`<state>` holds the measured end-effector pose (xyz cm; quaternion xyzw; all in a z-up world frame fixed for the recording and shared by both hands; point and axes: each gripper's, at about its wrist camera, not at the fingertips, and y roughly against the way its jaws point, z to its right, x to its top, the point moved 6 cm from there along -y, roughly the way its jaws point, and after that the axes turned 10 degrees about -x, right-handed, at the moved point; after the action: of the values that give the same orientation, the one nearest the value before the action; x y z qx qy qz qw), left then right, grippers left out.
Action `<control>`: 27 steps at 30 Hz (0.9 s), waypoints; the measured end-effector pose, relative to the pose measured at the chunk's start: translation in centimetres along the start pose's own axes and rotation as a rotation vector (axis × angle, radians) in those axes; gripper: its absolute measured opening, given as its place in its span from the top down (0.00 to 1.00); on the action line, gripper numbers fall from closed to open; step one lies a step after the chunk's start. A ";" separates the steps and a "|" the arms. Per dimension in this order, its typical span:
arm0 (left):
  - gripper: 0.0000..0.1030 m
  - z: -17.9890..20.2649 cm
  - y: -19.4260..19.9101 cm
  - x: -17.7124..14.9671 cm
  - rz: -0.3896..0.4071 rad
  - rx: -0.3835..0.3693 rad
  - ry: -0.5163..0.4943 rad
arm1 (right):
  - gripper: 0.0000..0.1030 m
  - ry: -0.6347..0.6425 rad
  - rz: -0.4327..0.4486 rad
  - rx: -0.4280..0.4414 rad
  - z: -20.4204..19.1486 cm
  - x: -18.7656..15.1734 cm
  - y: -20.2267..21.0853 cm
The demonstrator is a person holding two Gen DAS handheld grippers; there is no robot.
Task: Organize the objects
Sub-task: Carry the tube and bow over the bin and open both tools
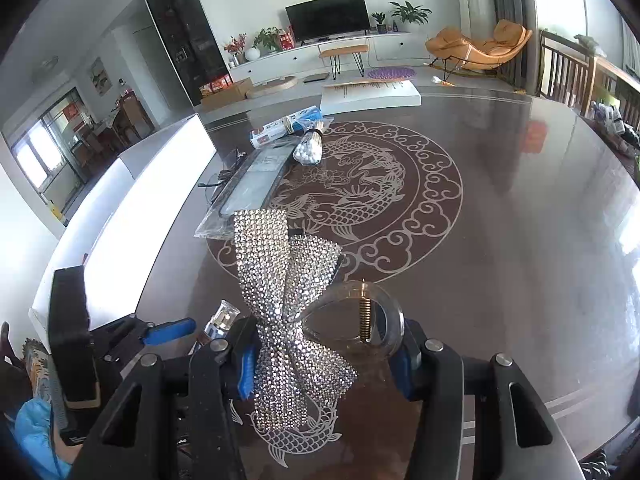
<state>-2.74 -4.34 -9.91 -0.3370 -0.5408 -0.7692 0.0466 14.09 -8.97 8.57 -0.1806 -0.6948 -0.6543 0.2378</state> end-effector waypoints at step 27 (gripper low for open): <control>0.74 -13.5 31.8 -0.5 0.635 0.102 0.263 | 0.50 0.355 0.031 0.350 -12.6 7.3 -0.3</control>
<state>5.19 -29.24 12.71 -0.3837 -0.4361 -0.7253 0.3696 9.11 -21.99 12.84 -0.0295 -0.7419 -0.5418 0.3938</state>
